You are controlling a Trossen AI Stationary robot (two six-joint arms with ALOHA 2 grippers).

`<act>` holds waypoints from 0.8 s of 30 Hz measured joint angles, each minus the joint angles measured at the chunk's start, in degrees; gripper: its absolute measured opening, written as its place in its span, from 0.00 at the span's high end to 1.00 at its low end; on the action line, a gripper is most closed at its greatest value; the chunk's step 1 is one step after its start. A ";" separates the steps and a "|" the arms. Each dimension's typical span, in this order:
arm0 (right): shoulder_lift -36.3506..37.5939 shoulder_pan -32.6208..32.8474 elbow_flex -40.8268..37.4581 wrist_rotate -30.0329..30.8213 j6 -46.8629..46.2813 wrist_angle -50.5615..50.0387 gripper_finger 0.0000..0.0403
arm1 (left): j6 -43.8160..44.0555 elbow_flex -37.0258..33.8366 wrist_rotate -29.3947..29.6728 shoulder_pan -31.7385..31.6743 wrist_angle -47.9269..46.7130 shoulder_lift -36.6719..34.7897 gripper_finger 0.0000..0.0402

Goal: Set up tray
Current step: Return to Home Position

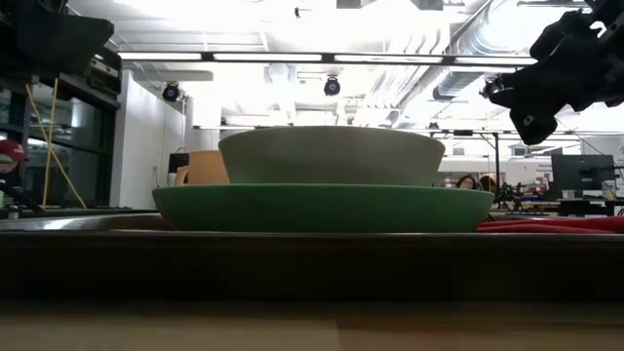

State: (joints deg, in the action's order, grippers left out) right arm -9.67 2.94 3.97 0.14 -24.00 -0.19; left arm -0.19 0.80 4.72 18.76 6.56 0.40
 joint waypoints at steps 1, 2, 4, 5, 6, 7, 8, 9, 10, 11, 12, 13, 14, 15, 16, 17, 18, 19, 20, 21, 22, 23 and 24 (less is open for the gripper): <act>0.00 0.00 0.00 0.00 -0.47 0.00 0.77 | 0.00 0.00 0.01 0.00 -0.27 0.00 0.89; 0.00 0.00 0.00 -0.02 -0.77 0.00 0.77 | 0.02 0.00 0.01 0.00 -0.65 0.00 0.89; 0.00 0.00 0.00 0.00 -1.39 -0.02 0.77 | 0.02 0.00 0.01 0.00 -0.92 0.00 0.89; 0.00 0.00 0.00 0.01 -1.48 0.00 0.77 | 0.02 0.00 0.01 0.00 -0.91 0.00 0.89; 0.00 0.00 0.00 0.01 -1.48 0.00 0.78 | 0.02 0.00 0.01 0.00 -0.87 0.00 0.89; 0.00 0.00 0.01 0.00 -1.48 -0.02 0.78 | 0.02 0.00 0.01 0.00 -0.79 0.00 0.89; 0.00 0.00 0.00 0.02 -1.48 -0.01 0.78 | 0.02 0.00 0.01 0.00 -0.75 0.00 0.89; 0.00 0.00 0.00 0.02 -1.48 0.00 0.78 | 0.02 0.00 0.01 0.00 -0.76 0.00 0.89; 0.00 0.00 0.02 0.02 -1.48 0.00 0.78 | 0.02 0.00 0.01 0.00 -0.74 0.00 0.89; 0.00 0.00 0.02 0.02 -1.49 -0.02 0.77 | 0.02 0.00 0.01 0.00 -0.76 0.00 0.89; 0.00 0.00 0.02 0.02 -1.49 -0.02 0.77 | 0.04 0.00 0.01 0.00 -0.74 0.00 0.89; 0.00 0.00 0.02 0.03 -1.49 -0.01 0.77 | 0.02 0.00 0.02 0.00 -0.74 0.00 0.89; 0.00 0.00 0.02 0.04 -1.49 -0.02 0.77 | 0.04 0.00 0.01 0.00 -0.74 0.00 0.89; 0.00 0.00 0.02 0.04 -1.49 -0.02 0.77 | 0.04 0.00 0.02 0.00 -0.75 0.00 0.89; 0.00 0.00 0.02 0.07 -1.50 -0.02 0.78 | 0.04 0.00 0.02 0.00 -0.74 0.00 0.89; 0.00 0.00 0.02 0.07 -1.48 -0.02 0.78 | 0.04 0.00 0.03 0.00 -0.74 0.00 0.89; 0.00 0.00 0.02 0.09 -1.48 0.00 0.78 | 0.04 0.00 0.03 0.00 -0.74 0.00 0.89; 0.00 0.00 0.02 0.09 -1.48 -0.02 0.78 | 0.04 0.00 0.03 0.00 -0.74 0.00 0.89; 0.00 0.00 0.02 0.10 -1.50 -0.02 0.77 | 0.04 0.00 0.03 0.00 -0.76 0.00 0.89; 0.00 0.00 0.02 0.11 -1.50 -0.02 0.77 | 0.04 0.00 0.03 0.00 -0.74 0.00 0.89; 0.00 0.00 0.02 0.11 -1.50 -0.01 0.77 | 0.04 0.00 0.03 0.00 -0.74 0.00 0.89; 0.00 0.00 0.02 0.11 -1.50 -0.02 0.77 | 0.06 0.00 0.03 0.00 -0.74 0.00 0.89; 0.00 0.00 0.02 0.11 -1.50 -0.02 0.77 | 0.06 0.00 0.03 0.00 -0.74 0.00 0.89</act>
State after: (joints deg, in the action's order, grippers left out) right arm -9.67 2.94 3.99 0.25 -25.50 -0.21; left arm -0.13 0.80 4.75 18.76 5.82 0.40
